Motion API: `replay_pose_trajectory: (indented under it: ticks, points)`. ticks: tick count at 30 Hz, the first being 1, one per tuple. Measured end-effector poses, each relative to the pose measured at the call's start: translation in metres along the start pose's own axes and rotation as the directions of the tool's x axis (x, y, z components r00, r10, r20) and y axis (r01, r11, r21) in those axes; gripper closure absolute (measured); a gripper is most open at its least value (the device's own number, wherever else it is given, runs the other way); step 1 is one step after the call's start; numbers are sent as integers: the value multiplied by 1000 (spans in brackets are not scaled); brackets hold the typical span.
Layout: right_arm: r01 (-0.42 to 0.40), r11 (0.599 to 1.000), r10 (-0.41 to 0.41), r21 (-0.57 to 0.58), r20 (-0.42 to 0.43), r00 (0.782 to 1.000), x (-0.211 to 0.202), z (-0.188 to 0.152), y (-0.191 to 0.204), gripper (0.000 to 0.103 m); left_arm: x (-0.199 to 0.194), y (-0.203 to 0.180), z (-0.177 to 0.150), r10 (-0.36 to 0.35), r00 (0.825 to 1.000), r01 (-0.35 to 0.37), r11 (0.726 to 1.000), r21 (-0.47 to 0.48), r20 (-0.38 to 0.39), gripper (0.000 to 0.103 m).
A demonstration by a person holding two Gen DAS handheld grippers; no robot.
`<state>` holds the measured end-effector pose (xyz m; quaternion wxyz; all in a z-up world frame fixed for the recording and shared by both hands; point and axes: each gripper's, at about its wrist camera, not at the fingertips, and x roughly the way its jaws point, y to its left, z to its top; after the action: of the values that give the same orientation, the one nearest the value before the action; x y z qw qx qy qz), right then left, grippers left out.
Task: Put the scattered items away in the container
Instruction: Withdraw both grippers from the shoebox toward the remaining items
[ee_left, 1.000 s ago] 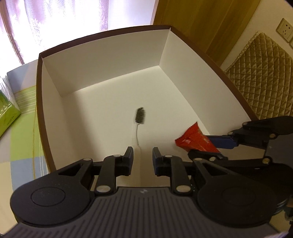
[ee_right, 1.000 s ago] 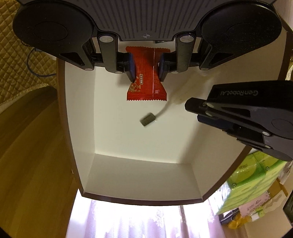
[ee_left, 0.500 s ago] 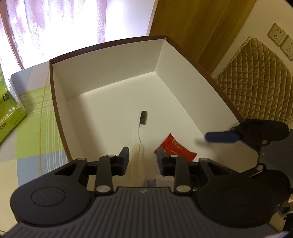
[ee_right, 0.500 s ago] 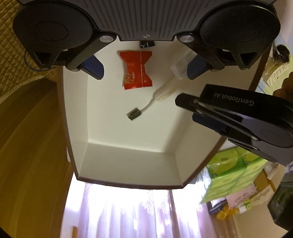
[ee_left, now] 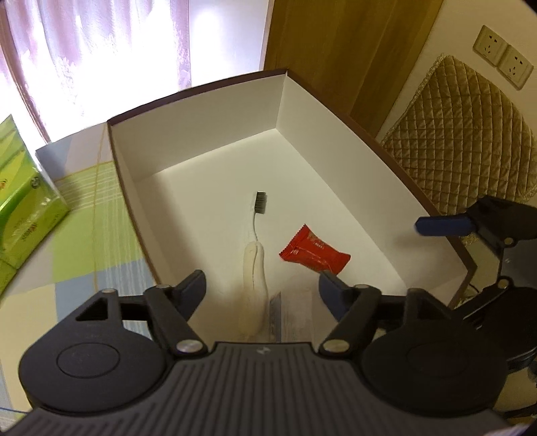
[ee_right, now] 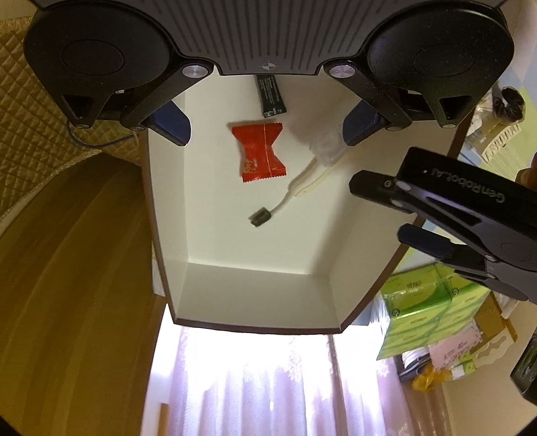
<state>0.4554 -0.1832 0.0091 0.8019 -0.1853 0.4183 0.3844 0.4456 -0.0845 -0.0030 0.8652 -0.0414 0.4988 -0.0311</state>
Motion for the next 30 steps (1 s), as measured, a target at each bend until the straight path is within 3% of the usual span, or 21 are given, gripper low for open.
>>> replay_pose_trajectory:
  ticks: [3, 15, 30]
  points:
    - [23, 1000, -23, 15, 15, 1000, -7, -3, 3, 1, -10, -2, -5, 4, 1000, -4, 1000, 0, 10, 22]
    - [81, 996, -84, 39, 83, 993, -40, -17, 21, 1, -56, -7, -27, 19, 998, -19, 1000, -9, 68, 16]
    - [57, 994, -70, 94, 142, 987, -81, -38, 42, 1, -105, -9, -57, 28, 991, -32, 999, 26, 128, 14]
